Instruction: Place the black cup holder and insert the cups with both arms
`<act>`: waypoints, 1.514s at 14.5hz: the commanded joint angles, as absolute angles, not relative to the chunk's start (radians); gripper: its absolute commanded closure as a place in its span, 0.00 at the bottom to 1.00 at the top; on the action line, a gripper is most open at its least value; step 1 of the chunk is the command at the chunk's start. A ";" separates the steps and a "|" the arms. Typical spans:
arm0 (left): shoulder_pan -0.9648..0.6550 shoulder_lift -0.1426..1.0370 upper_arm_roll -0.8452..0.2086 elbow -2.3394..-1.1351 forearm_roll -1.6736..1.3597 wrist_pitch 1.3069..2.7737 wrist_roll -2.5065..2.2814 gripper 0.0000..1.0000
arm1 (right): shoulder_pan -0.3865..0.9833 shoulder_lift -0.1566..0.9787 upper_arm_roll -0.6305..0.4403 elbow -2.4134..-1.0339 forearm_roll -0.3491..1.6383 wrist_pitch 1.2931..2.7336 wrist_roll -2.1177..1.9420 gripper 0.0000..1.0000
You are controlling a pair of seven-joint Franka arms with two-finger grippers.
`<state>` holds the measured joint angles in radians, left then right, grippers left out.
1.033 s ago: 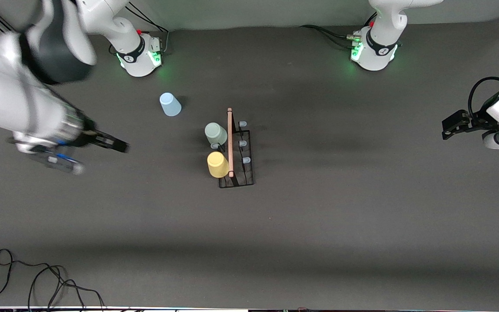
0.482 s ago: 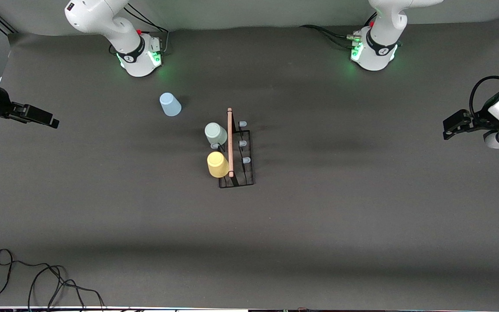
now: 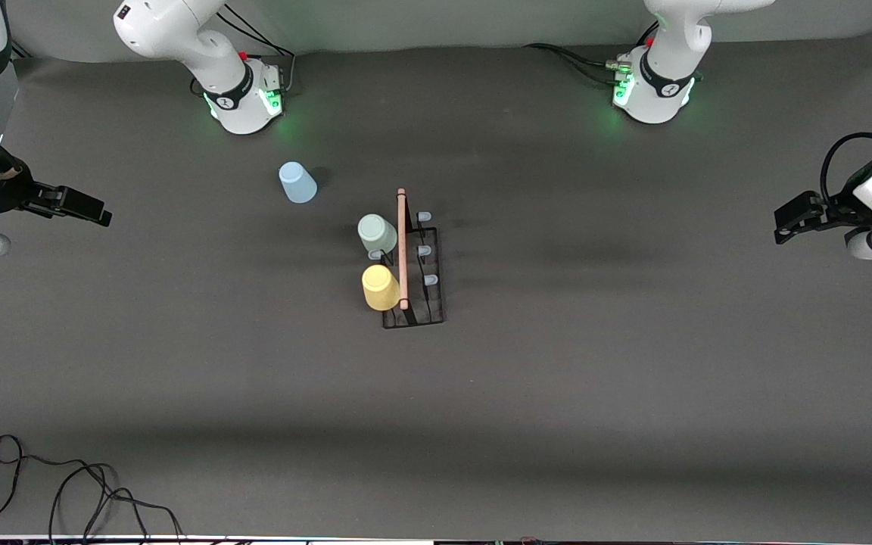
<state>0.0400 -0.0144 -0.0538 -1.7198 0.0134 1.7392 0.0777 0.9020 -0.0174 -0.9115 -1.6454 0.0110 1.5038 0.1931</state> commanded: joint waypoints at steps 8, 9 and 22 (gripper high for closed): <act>0.035 -0.009 -0.051 -1.707 0.017 1.723 0.060 0.00 | 0.306 -0.009 -0.312 -1.629 -0.021 1.486 0.172 0.00; 0.035 -0.009 -0.051 -1.707 0.017 1.723 0.060 0.00 | 0.229 -0.009 -0.239 -1.629 -0.021 1.489 0.170 0.00; 0.037 -0.005 -0.051 -1.707 0.017 1.729 0.060 0.00 | 0.045 -0.017 -0.068 -1.628 -0.023 1.539 0.075 0.00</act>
